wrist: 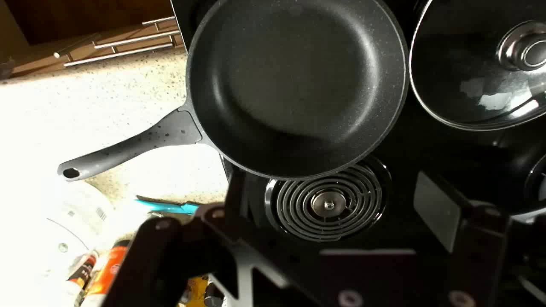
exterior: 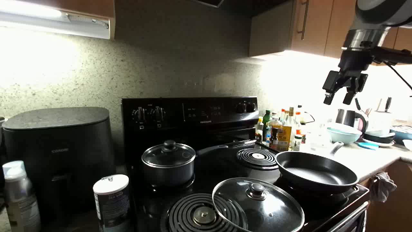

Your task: Put the lid on the pot, then put the lid on the stove

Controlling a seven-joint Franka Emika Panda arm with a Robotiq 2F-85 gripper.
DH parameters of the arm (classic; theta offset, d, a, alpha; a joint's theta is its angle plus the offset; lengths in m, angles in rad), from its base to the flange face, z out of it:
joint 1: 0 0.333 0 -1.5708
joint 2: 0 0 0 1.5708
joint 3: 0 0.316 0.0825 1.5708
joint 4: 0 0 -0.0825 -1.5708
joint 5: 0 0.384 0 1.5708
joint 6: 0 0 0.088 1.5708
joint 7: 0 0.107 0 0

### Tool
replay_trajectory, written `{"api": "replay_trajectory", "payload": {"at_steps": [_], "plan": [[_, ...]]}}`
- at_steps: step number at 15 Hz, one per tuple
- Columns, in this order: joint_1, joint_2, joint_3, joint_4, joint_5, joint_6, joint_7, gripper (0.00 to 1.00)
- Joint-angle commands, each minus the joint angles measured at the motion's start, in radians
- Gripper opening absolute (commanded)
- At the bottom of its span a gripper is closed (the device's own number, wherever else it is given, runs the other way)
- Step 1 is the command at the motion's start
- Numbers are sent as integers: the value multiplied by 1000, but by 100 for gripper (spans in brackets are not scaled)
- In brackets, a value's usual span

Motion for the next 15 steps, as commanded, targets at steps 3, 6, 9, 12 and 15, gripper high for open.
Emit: {"api": "replay_trajectory", "payload": {"at_steps": [3, 6, 9, 12, 15], "plan": [[-19, 2, 16, 2, 7, -2, -6, 100], [-19, 2, 16, 2, 7, -2, -6, 100], [-12, 21, 49, -1, -42, 2, 5, 100], [9, 52, 133, -24, -160, 11, 37, 100], [42, 91, 221, -39, -284, 12, 71, 100]]}}
